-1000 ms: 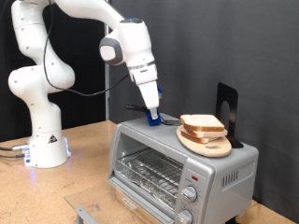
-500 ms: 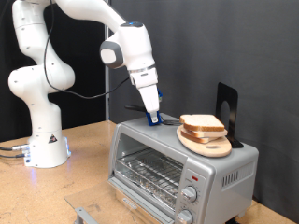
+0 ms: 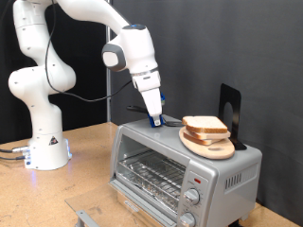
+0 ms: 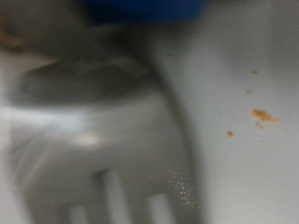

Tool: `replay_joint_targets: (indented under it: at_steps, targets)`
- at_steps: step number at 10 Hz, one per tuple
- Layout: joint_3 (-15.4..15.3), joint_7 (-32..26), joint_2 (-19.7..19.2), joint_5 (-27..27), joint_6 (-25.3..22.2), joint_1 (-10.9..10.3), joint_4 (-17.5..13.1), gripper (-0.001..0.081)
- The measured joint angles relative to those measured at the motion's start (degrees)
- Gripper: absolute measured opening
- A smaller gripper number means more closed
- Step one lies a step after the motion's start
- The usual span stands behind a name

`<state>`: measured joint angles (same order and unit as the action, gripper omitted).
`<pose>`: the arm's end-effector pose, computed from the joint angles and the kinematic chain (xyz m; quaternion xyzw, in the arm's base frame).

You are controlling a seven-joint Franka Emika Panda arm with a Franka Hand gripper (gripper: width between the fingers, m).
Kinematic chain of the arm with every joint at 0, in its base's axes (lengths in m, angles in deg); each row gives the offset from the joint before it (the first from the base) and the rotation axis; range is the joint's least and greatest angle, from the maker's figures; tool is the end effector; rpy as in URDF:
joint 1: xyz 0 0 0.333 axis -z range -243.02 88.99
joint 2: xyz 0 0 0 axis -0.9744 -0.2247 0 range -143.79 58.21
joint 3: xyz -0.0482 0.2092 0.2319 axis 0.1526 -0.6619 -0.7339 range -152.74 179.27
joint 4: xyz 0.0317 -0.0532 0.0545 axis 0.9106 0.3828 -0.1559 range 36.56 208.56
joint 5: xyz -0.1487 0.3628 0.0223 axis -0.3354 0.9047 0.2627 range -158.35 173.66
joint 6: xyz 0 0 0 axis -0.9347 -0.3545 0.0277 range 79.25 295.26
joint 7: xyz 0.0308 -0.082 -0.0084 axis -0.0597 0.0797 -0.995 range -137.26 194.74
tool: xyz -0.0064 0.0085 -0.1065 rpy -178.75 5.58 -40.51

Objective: Make a piece of toast with the oven

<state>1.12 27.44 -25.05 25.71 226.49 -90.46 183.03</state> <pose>0.3910 0.1806 0.3725 -0.9844 -0.1112 -0.0998 0.0925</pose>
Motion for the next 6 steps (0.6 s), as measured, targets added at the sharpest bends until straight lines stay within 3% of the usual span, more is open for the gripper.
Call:
replay_joint_targets:
  at_steps: [1, 2, 3, 6]
  targets:
    - [0.0, 0.2, -0.1, 0.0, 0.3, 0.0, 0.0, 0.0561]
    - [0.0, 0.5, -0.2, 0.0, 0.4, 0.0, 0.0, 0.0561]
    - [0.0, 0.6, -0.2, 0.0, 0.4, 0.0, 0.0, 0.0493]
    - [0.0, 0.6, -0.2, -0.1, 0.4, 0.0, 0.0, 0.0493]
